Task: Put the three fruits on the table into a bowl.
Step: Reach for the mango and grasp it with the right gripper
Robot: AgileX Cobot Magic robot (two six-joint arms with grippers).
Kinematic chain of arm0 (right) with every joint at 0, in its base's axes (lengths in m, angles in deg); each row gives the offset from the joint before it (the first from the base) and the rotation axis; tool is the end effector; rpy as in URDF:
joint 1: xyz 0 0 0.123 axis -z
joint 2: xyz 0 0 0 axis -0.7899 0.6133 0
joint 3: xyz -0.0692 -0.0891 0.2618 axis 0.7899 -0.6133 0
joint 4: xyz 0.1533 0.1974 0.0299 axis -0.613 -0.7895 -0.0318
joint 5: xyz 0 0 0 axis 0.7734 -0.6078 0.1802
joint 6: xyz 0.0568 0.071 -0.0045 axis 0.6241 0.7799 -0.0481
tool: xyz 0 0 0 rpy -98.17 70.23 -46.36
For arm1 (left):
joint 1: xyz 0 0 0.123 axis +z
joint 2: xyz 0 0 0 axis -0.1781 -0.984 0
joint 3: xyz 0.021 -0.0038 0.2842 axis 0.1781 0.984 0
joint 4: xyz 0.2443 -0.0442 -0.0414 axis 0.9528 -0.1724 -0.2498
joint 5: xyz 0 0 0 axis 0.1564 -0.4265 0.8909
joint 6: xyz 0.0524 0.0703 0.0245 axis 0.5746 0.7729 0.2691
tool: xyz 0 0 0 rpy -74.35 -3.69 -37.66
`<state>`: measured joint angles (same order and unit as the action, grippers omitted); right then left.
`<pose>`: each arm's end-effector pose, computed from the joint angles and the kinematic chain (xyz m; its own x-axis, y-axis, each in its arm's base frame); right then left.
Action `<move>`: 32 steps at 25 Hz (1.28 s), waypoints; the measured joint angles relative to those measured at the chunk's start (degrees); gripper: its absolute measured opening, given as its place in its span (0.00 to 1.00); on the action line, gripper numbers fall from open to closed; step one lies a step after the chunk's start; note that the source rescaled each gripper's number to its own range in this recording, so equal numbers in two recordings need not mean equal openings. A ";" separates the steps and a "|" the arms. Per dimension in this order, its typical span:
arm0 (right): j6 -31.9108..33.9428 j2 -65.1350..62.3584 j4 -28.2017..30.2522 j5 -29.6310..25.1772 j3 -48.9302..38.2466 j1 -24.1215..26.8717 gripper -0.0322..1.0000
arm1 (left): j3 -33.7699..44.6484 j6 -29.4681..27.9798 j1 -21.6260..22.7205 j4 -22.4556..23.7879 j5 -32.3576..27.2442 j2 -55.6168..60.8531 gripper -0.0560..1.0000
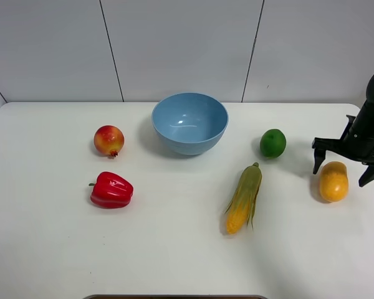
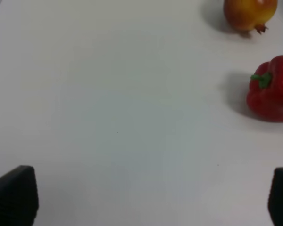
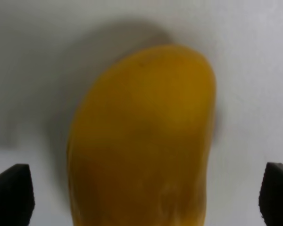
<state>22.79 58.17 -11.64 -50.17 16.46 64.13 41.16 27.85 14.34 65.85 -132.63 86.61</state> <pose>0.3543 -0.0733 0.1222 -0.8931 0.4420 0.0839 0.4433 0.8964 -0.0030 -0.0015 -0.0017 0.2607 -0.5289 -0.0169 -0.8485 -0.0459 0.9989 0.0087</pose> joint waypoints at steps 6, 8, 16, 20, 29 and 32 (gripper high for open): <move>-0.13 2.56 -0.01 1.63 0.00 0.00 0.96 | 0.00 0.00 0.00 0.00 0.00 0.00 1.00; -0.13 3.05 -0.06 1.93 0.00 0.00 0.93 | 0.00 0.00 0.00 0.00 0.00 0.05 1.00; -1.35 4.57 -0.70 2.86 0.12 0.00 0.88 | 0.00 0.00 0.00 0.00 0.00 0.05 1.00; -1.46 4.55 -0.81 3.04 0.17 -0.66 0.75 | 0.00 0.00 0.00 0.00 0.00 0.05 1.00; -1.46 4.66 -1.70 3.26 0.23 -1.73 0.31 | 0.00 0.00 0.00 0.00 0.00 0.05 1.00; -1.46 4.75 -2.02 3.26 0.23 -1.79 0.15 | 0.00 0.00 0.00 0.00 0.00 0.05 1.00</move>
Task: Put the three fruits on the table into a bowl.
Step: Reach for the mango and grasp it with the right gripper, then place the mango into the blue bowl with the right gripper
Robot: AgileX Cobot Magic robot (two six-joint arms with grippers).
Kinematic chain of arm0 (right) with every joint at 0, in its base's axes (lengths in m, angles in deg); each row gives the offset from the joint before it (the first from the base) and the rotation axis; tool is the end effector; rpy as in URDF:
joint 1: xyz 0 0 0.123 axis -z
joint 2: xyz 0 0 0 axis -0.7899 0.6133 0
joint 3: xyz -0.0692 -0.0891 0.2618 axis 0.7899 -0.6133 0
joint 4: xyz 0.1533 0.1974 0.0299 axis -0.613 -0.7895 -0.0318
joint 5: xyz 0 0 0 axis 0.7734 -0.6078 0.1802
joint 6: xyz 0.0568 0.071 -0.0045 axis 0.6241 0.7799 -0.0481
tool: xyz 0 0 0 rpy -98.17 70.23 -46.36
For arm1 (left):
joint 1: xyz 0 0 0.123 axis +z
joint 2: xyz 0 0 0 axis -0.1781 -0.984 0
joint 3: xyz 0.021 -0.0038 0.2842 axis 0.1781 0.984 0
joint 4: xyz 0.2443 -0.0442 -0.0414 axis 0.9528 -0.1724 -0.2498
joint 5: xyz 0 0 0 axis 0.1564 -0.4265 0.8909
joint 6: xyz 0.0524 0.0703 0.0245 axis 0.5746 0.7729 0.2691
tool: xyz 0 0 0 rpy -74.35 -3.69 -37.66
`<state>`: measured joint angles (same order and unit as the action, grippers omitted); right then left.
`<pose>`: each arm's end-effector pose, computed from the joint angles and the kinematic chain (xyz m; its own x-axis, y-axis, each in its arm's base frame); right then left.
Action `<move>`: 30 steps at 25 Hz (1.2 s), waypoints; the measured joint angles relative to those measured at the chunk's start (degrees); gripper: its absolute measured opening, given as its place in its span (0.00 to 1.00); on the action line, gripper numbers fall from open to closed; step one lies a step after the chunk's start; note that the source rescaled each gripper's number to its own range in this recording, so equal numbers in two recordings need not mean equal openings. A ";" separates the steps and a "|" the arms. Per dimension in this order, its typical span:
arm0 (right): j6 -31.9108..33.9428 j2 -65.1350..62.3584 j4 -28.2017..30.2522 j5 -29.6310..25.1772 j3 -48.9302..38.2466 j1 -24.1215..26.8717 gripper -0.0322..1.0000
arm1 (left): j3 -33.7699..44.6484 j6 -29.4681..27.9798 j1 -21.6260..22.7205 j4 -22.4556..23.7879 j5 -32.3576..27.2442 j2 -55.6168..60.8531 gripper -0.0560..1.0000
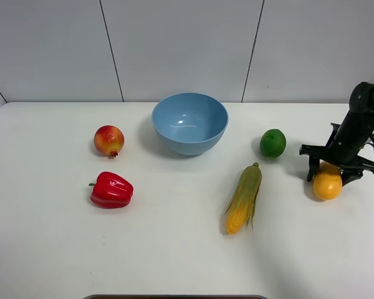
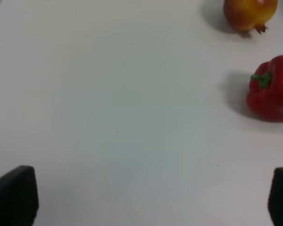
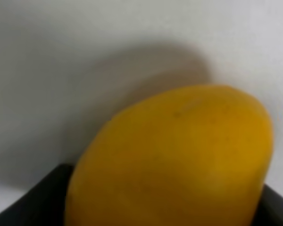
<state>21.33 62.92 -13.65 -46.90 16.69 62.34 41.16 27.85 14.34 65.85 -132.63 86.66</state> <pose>0.3617 -0.0607 0.0924 -0.9050 0.4108 0.1108 0.4150 0.9096 0.0178 -0.0016 -0.0017 0.2607 -0.5281 -0.0168 -0.8490 -0.0459 0.9989 0.0088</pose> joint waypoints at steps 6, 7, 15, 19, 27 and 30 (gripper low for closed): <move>0.00 0.00 0.00 -0.18 0.00 0.00 0.04 | 0.00 0.00 0.00 0.00 0.00 0.00 1.00; 0.00 0.00 0.00 -0.18 0.00 0.00 0.04 | 0.00 0.00 0.00 0.00 0.00 0.00 1.00; 0.00 0.00 0.00 -0.18 0.00 0.00 0.04 | 0.00 0.00 0.00 0.00 0.00 0.00 1.00; 0.00 0.00 0.00 -0.18 0.00 0.00 0.04 | 0.00 0.00 0.00 0.00 0.00 0.00 1.00; 0.00 0.00 0.00 -0.18 0.00 0.00 0.03 | 0.00 0.00 0.00 0.00 0.00 0.00 1.00; 0.00 -0.06 0.00 -0.23 0.00 0.00 0.04 | 0.00 0.00 0.00 0.00 0.00 0.00 1.00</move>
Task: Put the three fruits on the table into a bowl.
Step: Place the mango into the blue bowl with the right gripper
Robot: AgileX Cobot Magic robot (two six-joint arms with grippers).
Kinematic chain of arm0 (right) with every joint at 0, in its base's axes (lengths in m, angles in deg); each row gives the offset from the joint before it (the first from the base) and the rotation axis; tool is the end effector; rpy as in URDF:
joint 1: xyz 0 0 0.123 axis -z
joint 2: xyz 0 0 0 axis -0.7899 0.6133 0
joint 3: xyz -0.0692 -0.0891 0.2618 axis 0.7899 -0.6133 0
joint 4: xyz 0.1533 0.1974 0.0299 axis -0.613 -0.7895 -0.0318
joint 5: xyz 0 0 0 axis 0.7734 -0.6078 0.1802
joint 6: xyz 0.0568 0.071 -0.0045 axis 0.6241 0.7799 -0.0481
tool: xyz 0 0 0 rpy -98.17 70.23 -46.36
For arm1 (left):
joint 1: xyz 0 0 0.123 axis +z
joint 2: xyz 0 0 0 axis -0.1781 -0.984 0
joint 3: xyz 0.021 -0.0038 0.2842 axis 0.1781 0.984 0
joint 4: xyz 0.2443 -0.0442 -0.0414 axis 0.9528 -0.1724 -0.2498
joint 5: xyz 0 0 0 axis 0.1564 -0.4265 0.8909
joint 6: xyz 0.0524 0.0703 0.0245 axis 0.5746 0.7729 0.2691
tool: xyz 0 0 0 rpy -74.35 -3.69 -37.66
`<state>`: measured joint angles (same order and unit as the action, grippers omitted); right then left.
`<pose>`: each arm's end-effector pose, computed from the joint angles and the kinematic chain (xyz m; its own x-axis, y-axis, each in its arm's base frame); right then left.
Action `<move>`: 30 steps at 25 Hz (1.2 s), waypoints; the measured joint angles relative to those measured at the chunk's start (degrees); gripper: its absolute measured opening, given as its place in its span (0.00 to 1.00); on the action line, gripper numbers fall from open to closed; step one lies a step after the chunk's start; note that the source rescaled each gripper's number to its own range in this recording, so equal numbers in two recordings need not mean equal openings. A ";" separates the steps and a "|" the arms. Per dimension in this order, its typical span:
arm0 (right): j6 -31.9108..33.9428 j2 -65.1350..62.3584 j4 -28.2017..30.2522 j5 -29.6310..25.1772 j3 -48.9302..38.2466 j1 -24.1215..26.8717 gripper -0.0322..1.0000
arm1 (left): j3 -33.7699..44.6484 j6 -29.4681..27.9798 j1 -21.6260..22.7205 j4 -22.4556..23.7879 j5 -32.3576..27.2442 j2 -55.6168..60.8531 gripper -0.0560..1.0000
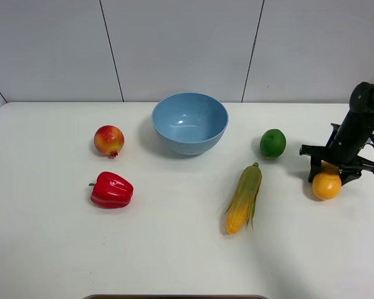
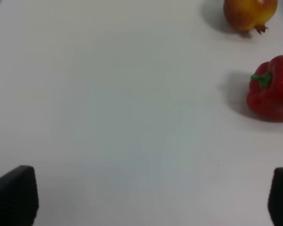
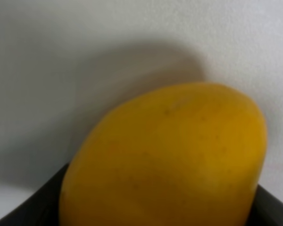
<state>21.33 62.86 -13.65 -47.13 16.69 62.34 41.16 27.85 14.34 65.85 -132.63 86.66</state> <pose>0.3614 -0.0606 0.0928 -0.9047 0.4105 0.1137 0.4149 0.9097 0.0172 -0.0016 -0.0017 0.2607 -0.5281 -0.0168 -0.8490 -0.0459 0.9989 0.0088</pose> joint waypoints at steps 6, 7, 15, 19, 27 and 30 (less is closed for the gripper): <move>0.00 -3.16 0.56 -0.74 -0.13 0.00 0.03 | 0.00 0.00 0.00 0.00 0.00 0.00 1.00; 0.00 -4.56 0.81 -0.88 -0.13 0.00 0.03 | 0.00 0.00 0.00 0.00 0.00 0.00 1.00; -1.34 -18.32 0.24 -1.46 -0.18 0.00 0.03 | 0.00 0.00 0.00 0.00 0.00 0.00 1.00; -6.20 -23.62 -5.82 0.08 -0.18 -0.35 0.03 | 0.00 0.00 0.00 0.00 0.00 0.00 1.00; -14.10 -24.32 -16.76 1.45 4.15 -8.90 0.03 | 0.00 0.00 0.00 0.00 0.00 0.00 1.00; -14.17 -22.50 -17.04 2.65 9.75 -13.99 0.03 | 0.00 0.00 0.00 0.00 0.00 0.00 1.00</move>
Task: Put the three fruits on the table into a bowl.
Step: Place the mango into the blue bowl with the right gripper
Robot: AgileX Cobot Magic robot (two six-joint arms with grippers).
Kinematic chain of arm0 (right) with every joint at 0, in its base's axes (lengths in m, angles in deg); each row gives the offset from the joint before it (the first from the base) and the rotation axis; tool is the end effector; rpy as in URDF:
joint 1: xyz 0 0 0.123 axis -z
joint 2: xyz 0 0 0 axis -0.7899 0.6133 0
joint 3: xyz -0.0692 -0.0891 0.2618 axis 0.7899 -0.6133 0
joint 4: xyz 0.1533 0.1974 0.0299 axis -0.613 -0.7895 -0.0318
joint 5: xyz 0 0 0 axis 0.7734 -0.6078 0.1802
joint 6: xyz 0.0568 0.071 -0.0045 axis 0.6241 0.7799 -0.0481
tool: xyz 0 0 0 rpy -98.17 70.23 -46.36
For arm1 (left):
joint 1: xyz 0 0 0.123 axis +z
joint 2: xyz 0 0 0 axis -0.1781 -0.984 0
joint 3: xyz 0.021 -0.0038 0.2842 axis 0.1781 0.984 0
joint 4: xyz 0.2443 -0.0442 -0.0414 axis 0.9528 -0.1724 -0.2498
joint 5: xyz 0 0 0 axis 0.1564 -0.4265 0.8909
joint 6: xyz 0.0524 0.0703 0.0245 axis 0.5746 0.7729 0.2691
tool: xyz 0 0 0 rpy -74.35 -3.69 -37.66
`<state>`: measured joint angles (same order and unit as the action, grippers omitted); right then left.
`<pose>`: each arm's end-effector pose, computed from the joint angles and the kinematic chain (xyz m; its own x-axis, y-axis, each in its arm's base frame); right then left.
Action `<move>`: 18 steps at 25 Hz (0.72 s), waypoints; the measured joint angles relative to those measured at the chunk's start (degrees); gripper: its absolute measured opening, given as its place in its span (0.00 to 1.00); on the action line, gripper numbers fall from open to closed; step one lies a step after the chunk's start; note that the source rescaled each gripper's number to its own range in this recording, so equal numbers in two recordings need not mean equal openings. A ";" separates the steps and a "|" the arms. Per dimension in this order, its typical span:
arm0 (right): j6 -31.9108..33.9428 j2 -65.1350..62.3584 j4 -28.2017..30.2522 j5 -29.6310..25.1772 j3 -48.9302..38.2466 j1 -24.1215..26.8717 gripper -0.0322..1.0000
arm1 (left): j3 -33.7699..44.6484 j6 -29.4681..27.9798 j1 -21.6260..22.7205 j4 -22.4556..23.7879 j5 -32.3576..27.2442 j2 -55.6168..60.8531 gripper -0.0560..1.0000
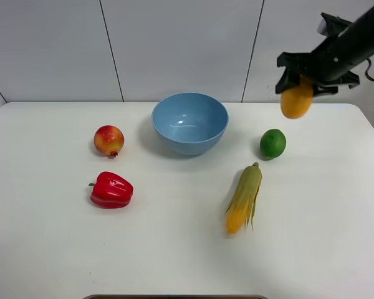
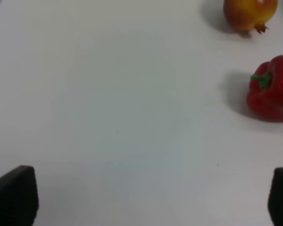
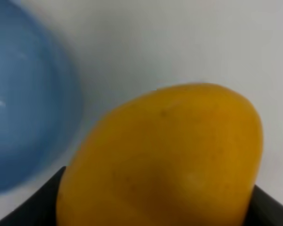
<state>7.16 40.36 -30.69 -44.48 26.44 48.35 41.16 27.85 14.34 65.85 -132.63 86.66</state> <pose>0.3755 0.0491 0.2888 -0.8811 0.1352 -0.4533 -0.0212 0.9460 0.3234 -0.0016 -0.0017 0.2607 -0.5281 -0.0168 -0.8490 -0.0459 0.9989 0.0088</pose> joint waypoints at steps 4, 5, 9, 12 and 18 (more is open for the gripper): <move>-0.42 4.92 0.00 1.09 8.96 -7.32 0.03 | 0.00 0.00 0.00 0.00 0.00 0.00 1.00; -0.42 6.68 -0.05 1.27 11.48 -8.84 0.03 | 0.00 0.00 0.00 0.00 0.00 0.00 1.00; -0.65 14.47 0.52 1.97 20.07 -14.84 0.03 | 0.00 0.00 0.00 0.00 0.00 0.00 1.00; -0.65 19.92 2.51 2.38 24.62 -17.90 0.03 | 0.00 0.00 0.00 0.00 0.00 0.00 1.00; -0.59 26.75 5.54 2.70 25.43 -21.44 0.03 | 0.00 0.00 0.00 0.00 0.00 0.00 1.00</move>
<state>6.57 67.11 -25.15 -41.77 51.87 26.90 41.16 27.85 14.34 65.85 -132.63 86.66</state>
